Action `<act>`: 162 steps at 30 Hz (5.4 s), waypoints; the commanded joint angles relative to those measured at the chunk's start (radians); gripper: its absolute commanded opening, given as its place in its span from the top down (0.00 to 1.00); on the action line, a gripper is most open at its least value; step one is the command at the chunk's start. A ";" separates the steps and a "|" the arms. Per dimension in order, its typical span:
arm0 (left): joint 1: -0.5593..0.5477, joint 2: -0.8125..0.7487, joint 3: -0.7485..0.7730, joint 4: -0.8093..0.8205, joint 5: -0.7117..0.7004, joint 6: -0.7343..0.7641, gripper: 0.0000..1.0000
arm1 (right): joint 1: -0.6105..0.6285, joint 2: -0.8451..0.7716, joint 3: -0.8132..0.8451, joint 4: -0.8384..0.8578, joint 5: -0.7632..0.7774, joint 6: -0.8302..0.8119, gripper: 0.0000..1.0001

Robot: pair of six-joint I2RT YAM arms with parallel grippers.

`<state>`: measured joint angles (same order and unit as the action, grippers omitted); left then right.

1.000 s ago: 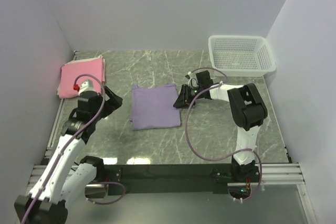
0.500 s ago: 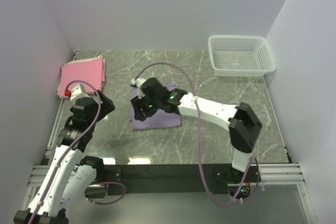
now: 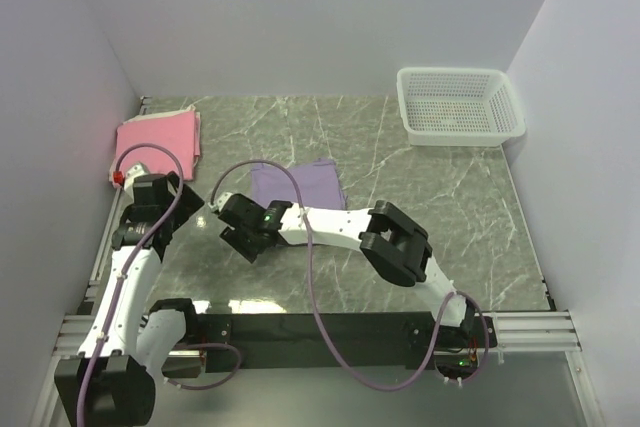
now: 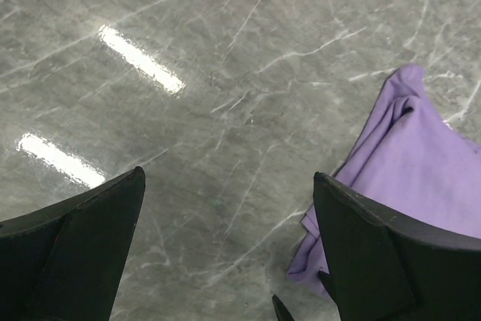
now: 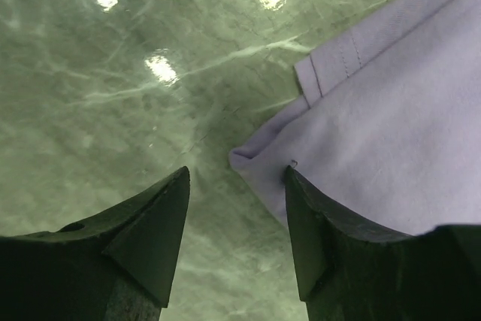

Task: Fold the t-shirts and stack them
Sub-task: Neatly place the folded tshirt to the corner

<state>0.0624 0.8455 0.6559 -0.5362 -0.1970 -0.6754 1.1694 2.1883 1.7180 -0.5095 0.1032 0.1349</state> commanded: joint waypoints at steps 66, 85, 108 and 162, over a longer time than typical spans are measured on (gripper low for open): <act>-0.303 0.785 0.470 0.138 -0.057 0.116 0.99 | -0.142 -0.413 -0.323 0.126 -0.105 0.123 0.36; -0.115 1.000 0.932 0.131 -0.415 0.530 0.99 | -0.145 -0.690 -0.535 -0.115 0.050 0.166 0.35; 0.056 1.176 1.097 0.262 -0.481 0.698 0.86 | -0.146 -0.680 -0.471 -0.238 0.064 0.124 0.35; 0.174 0.911 0.989 0.131 -0.053 0.244 0.10 | -0.299 -0.728 -0.475 -0.287 0.174 0.275 0.36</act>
<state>0.2745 1.8996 1.6814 -0.4309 -0.4416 -0.3630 0.9443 1.5383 1.2396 -0.7979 0.2192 0.3347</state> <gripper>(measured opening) 0.896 0.634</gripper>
